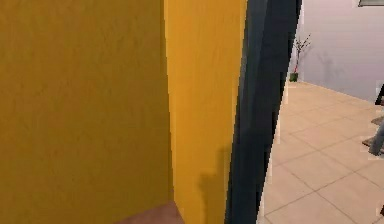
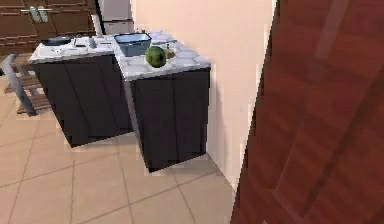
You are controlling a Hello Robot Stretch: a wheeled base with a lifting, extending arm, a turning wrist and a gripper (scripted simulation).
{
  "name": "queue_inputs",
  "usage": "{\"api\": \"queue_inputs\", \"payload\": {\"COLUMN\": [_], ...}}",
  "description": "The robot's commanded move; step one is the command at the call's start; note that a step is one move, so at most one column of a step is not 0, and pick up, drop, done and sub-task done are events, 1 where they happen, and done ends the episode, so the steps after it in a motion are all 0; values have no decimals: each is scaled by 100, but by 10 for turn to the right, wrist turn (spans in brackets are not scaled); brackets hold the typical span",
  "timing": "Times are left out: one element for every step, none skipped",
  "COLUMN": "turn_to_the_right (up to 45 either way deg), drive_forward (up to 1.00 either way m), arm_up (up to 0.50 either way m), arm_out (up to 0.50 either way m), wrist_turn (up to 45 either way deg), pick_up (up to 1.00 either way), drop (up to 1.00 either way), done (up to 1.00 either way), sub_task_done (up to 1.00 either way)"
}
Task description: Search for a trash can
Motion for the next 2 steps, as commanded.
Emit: {"api": "queue_inputs", "payload": {"turn_to_the_right": [-450, -450], "drive_forward": [0, 0], "arm_up": [0, 0], "arm_out": [0, 0], "wrist_turn": [0, 0], "pick_up": [0, 0], "drop": [0, 0], "done": [0, 0], "sub_task_done": [0, 0]}}
